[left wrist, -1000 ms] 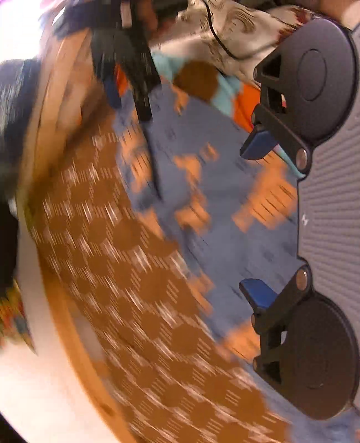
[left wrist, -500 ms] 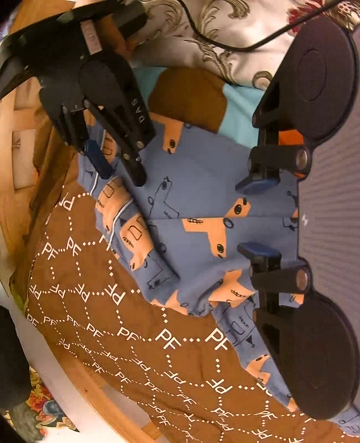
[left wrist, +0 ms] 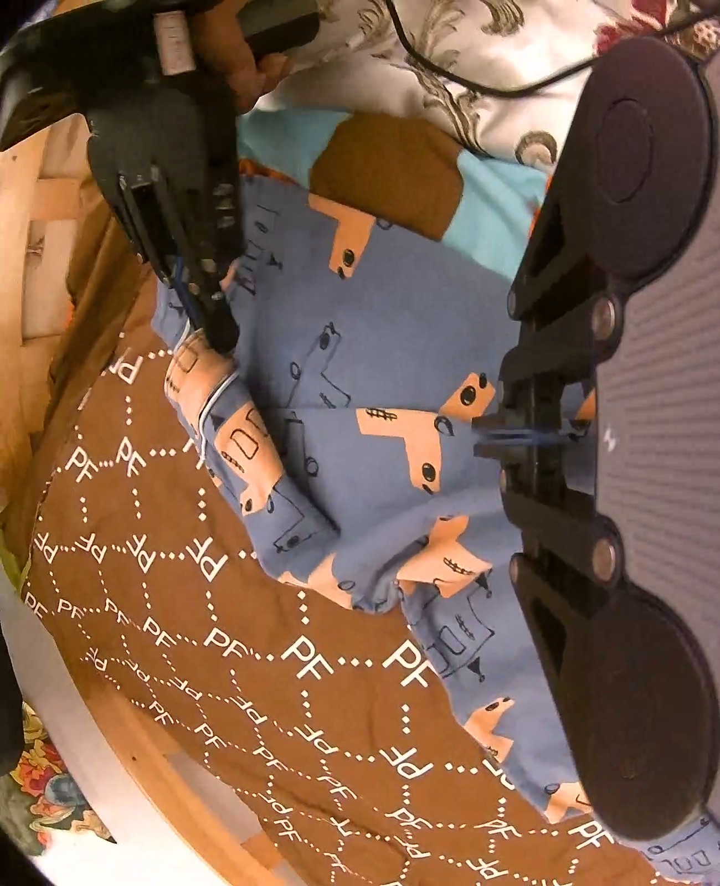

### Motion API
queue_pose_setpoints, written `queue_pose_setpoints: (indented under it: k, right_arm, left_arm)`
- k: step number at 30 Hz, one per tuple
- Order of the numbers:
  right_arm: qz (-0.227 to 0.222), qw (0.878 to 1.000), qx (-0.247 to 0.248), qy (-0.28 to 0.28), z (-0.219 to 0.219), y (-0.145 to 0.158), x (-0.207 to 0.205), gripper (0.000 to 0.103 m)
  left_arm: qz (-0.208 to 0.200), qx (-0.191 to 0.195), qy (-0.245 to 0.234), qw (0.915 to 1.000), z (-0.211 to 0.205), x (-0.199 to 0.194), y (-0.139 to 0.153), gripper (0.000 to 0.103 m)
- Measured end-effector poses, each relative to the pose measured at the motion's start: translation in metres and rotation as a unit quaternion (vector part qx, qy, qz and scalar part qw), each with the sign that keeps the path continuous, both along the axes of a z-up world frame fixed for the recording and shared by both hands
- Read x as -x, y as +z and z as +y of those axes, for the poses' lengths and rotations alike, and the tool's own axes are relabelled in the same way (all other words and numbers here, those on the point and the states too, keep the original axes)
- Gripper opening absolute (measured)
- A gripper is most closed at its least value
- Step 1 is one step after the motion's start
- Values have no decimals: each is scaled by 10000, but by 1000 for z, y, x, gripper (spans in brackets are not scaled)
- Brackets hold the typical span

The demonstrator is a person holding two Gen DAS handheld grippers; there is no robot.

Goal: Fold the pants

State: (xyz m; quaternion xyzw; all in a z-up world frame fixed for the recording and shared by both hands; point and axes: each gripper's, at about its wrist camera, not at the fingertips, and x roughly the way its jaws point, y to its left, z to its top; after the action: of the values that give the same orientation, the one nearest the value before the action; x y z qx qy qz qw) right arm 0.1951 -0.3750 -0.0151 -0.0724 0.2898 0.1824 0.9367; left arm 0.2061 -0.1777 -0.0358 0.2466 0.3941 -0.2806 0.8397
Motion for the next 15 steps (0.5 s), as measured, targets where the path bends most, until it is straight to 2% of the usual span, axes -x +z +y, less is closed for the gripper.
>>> queue_pose_setpoints:
  k: [3,7,9,11,13,15]
  right_arm:
    - [188,9971,-688,-254,-19,20,0,4]
    - [445,9861,-1463,-651,-51,45,16,3]
    - [587,9829,-1542,-822,-64,52,27,3]
    - [705,9836,-1282,-1050,-71,53,38,3]
    - [877,9826,-1028,-1276,-78,45,53,3]
    - [1021,9791,-1049,-1412,-84,32,63,3]
  left_arm:
    - [45,222,-1,9997,6,1,10,0]
    - [187,531,-42,9984,13,1,24,0]
    - [249,591,-143,9978,14,3,28,0]
    - [350,624,-278,9971,13,6,27,0]
    - [430,556,-496,9963,10,10,23,0]
    - [528,410,-741,9950,6,15,17,0]
